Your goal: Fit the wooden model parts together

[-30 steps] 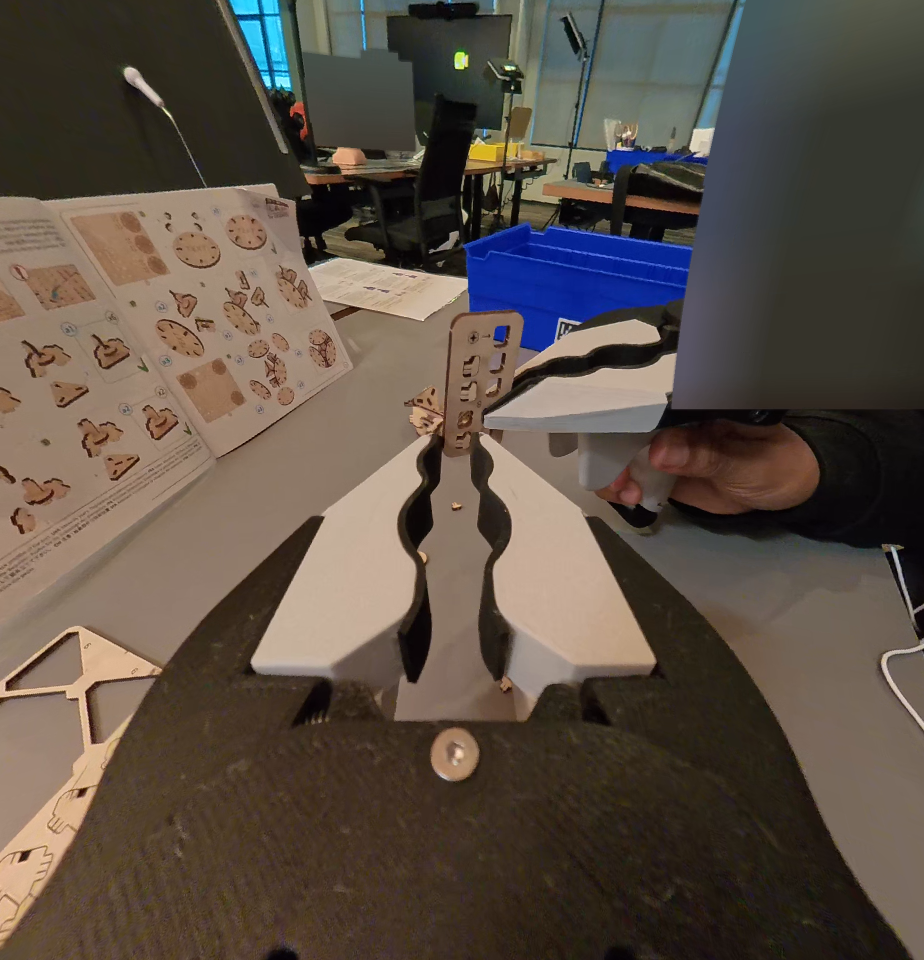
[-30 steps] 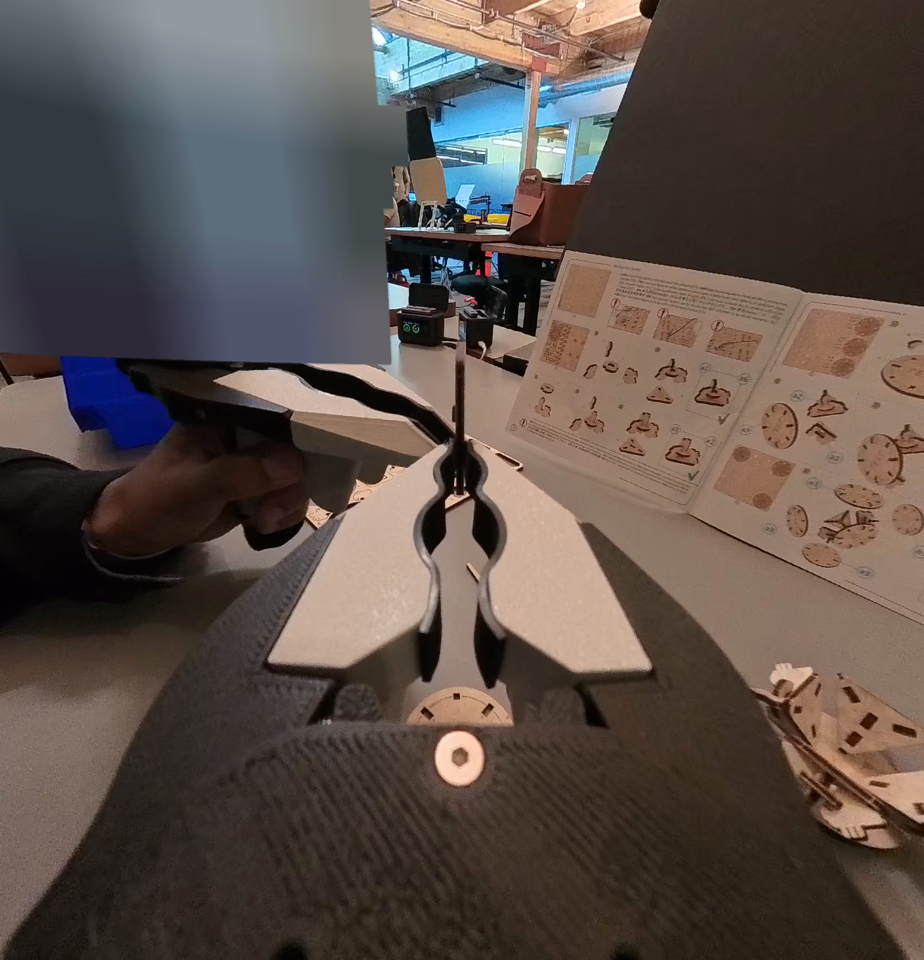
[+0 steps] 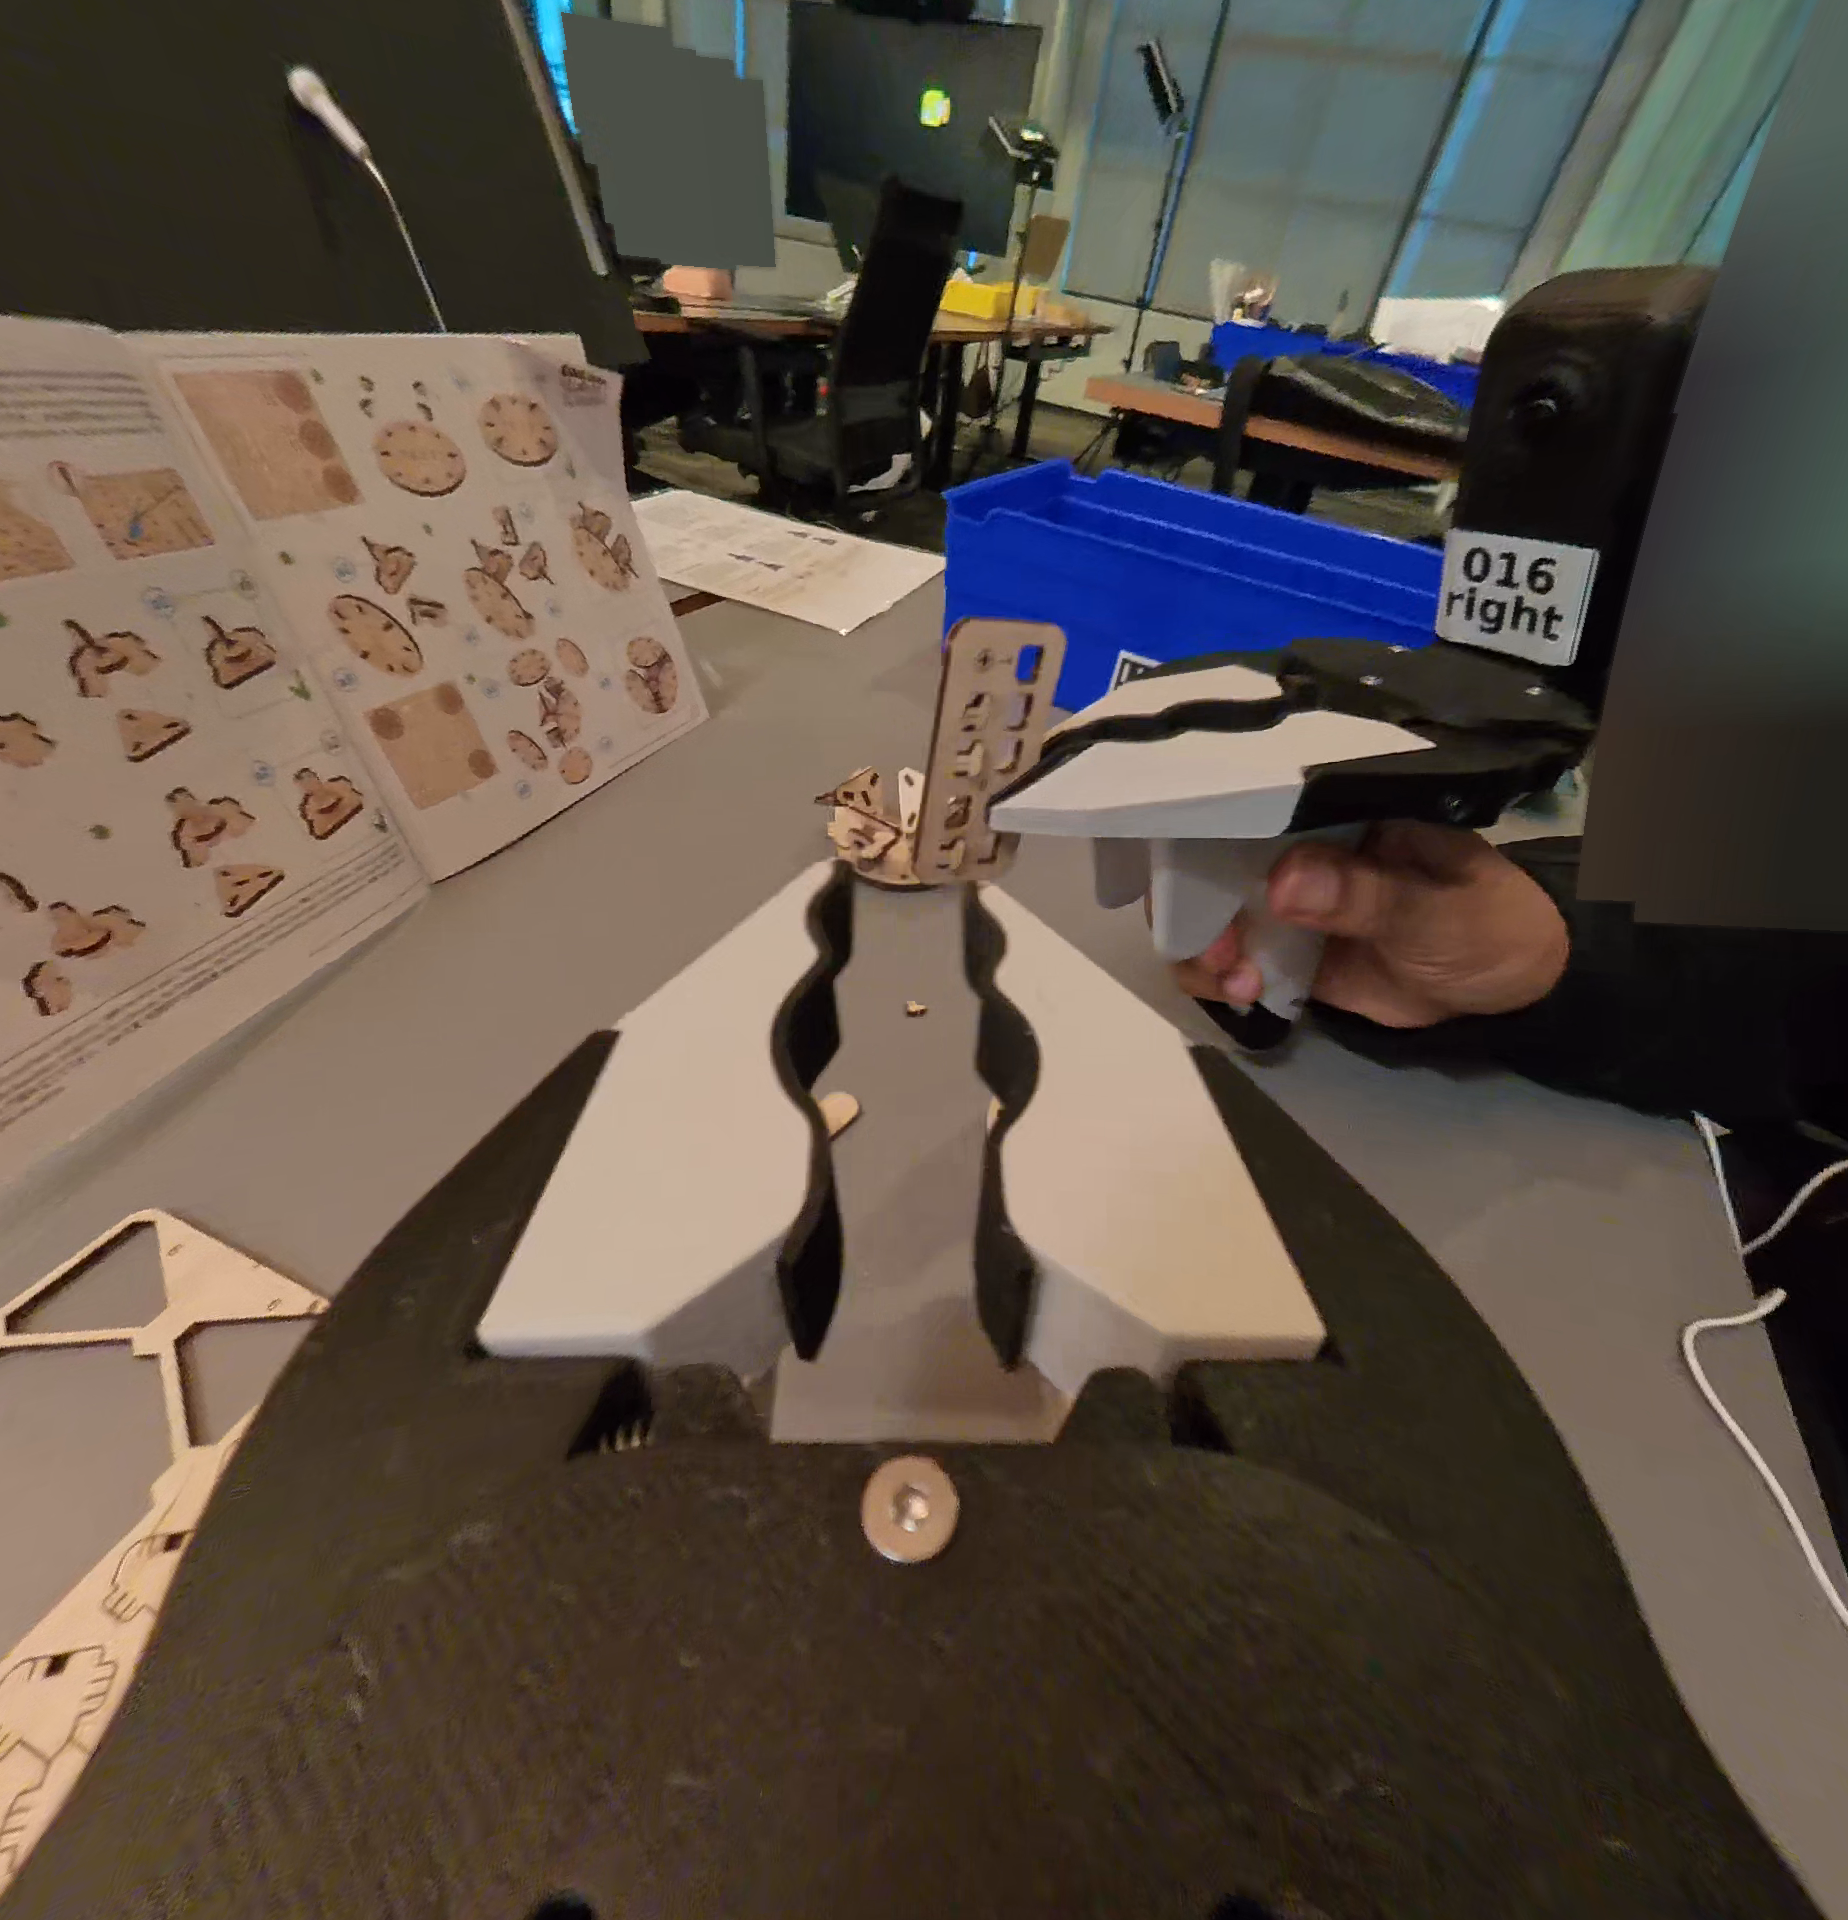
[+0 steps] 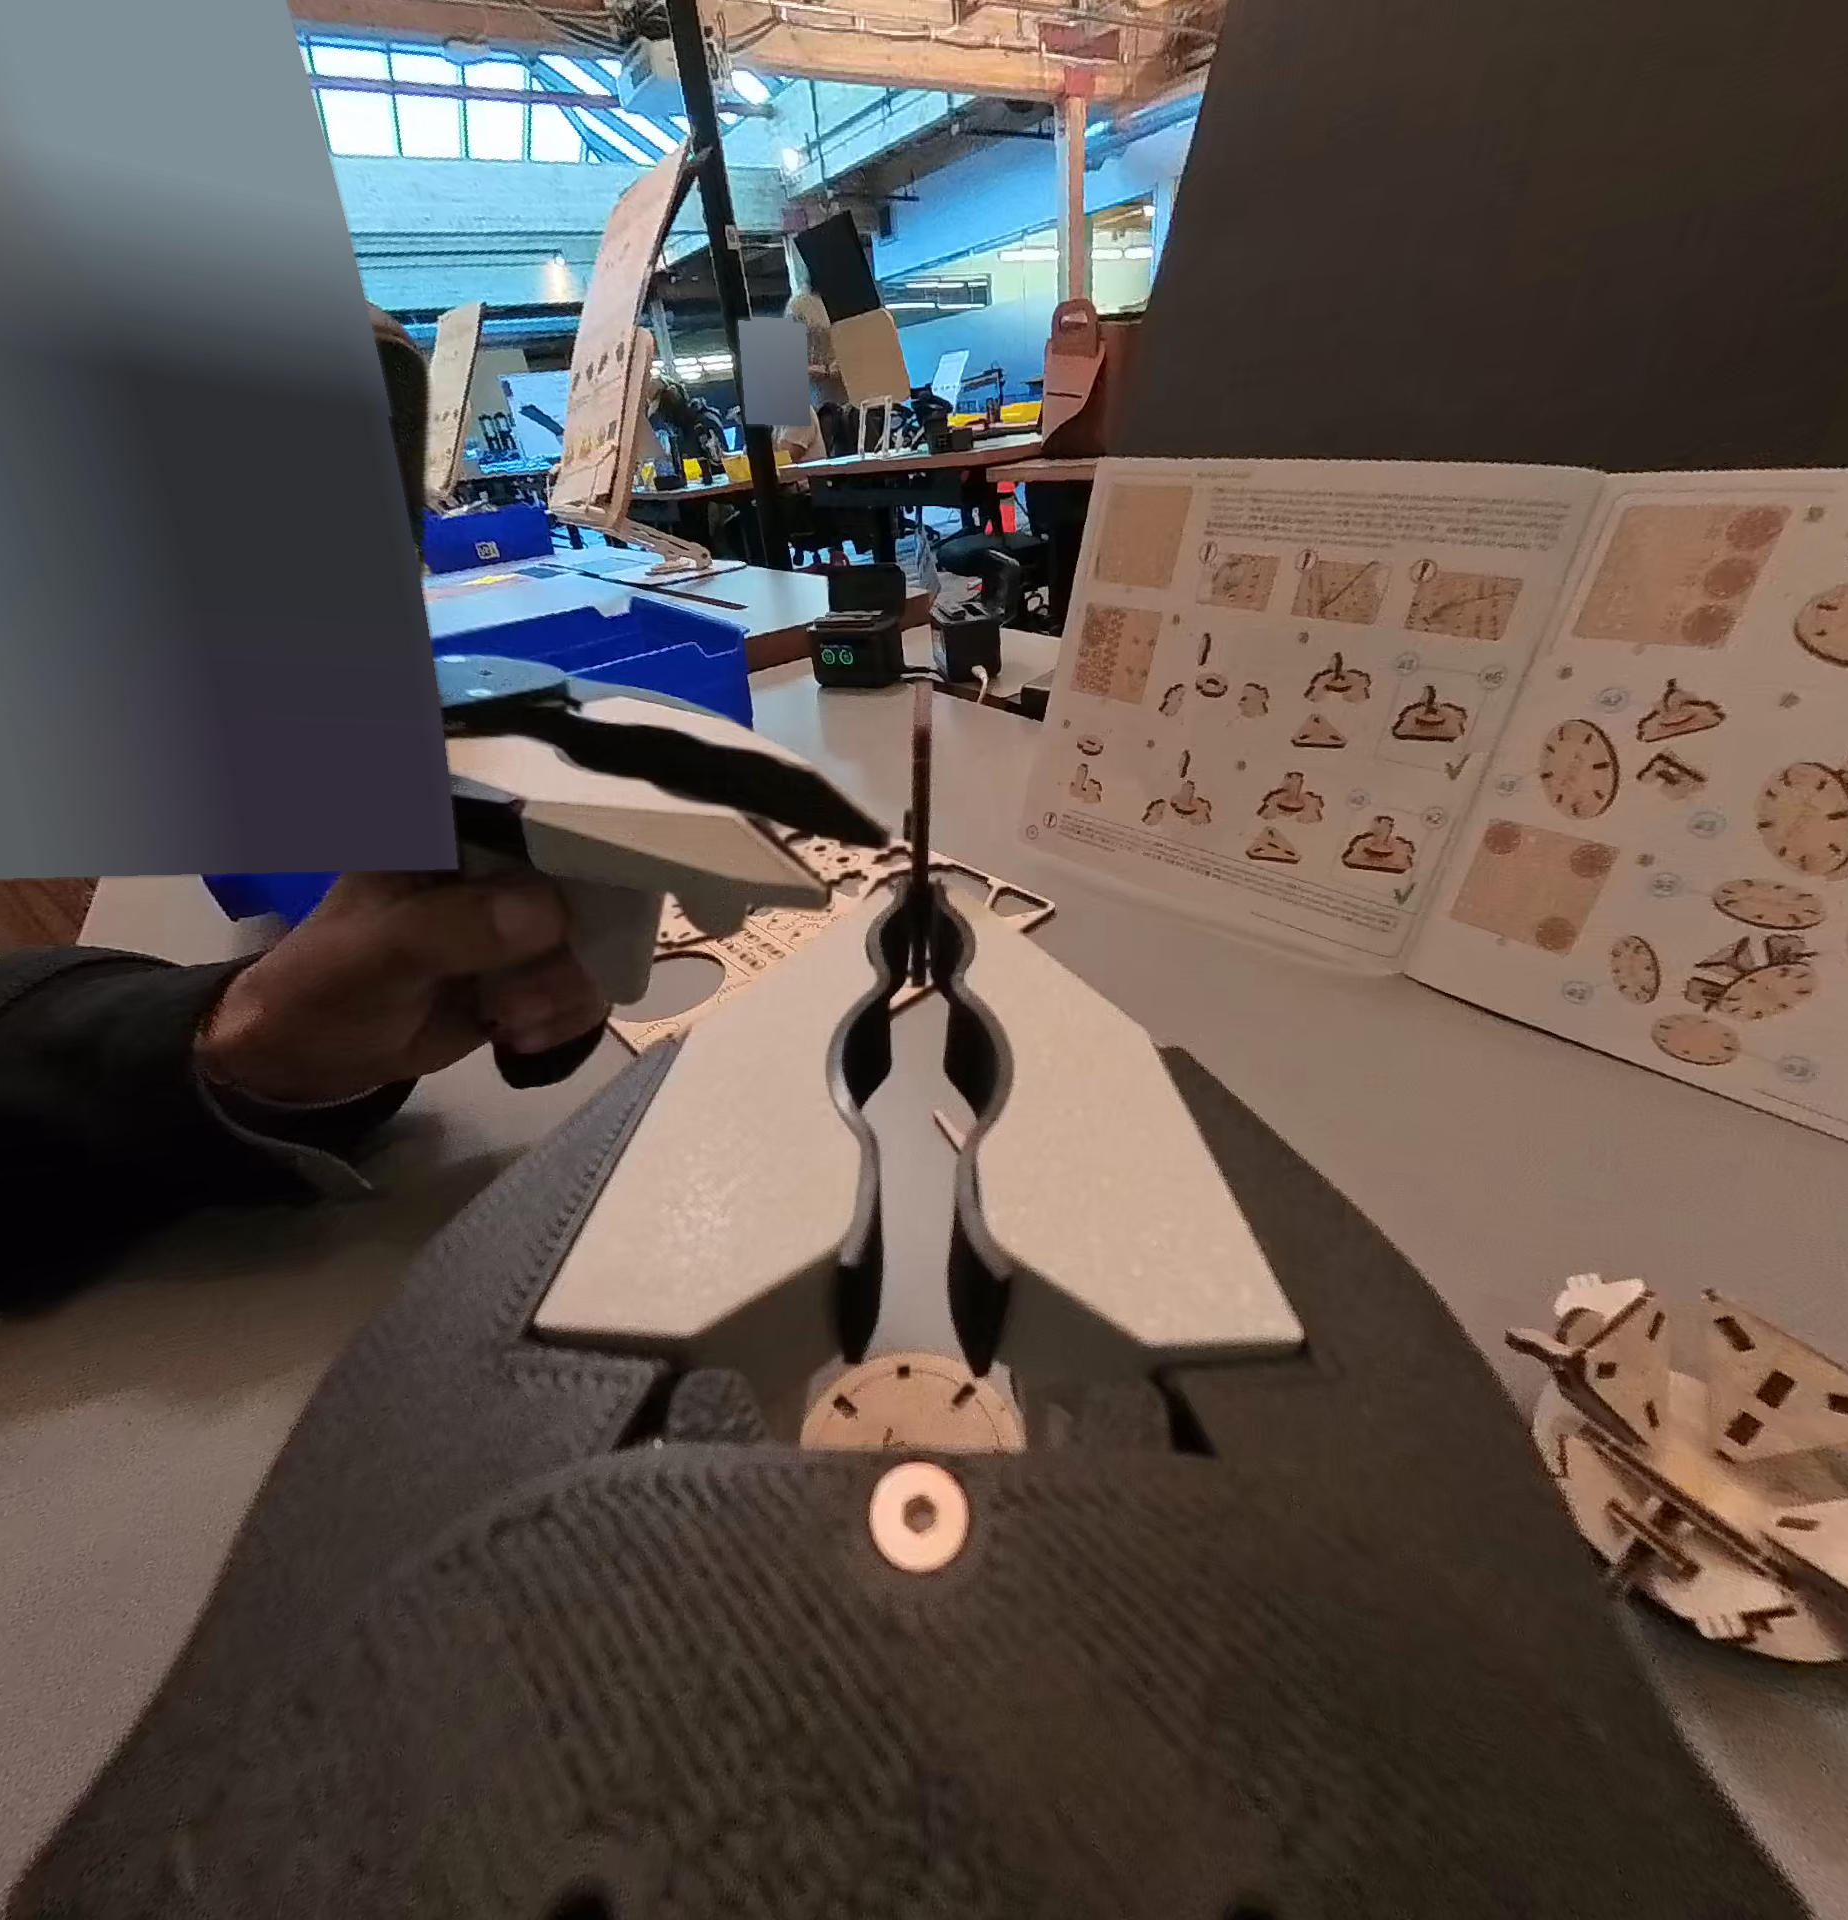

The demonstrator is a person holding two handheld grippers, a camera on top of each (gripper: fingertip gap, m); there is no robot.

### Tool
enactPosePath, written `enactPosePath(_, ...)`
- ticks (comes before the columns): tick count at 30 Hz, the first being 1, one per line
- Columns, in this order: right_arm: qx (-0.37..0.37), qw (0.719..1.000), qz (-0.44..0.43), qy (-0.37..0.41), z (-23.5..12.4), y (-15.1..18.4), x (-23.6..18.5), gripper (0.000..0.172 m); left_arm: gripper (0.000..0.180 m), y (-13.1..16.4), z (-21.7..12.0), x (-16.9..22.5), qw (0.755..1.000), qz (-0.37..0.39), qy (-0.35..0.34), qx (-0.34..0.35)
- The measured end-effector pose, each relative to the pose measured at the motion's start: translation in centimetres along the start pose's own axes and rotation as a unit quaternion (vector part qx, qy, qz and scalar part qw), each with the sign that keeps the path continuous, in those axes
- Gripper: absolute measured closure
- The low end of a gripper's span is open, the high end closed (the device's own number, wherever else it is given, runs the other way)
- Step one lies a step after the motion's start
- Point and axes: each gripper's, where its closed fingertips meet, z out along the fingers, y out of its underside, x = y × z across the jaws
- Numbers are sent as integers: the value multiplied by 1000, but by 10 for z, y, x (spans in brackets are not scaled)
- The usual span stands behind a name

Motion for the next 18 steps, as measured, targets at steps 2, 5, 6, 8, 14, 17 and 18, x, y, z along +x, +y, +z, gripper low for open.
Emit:
enactPosePath(2,4,1000,4,-6,0,-1,-2,172,155,4,3,3,1000,-9,13,-6)
enactPosePath(5,4,1000,-1,-13,0,-1,-7,171,154,9,7,6,1000,-11,19,-11)
enactPosePath(6,3,1000,-6,-13,0,-1,-9,172,155,10,7,7,1000,-9,20,-11)
enactPosePath(8,1,1000,-19,-13,0,0,-12,171,157,8,7,9,1000,-5,20,-5)
enactPosePath(14,-3,999,-36,-12,2,2,-18,171,165,2,3,9,1000,7,14,8)
enactPosePath(17,-6,999,-32,-10,3,4,-16,171,171,4,5,10,1000,13,13,-2)
enactPosePath(18,-7,999,-31,-9,3,4,-16,171,171,5,5,10,1000,14,10,-4)
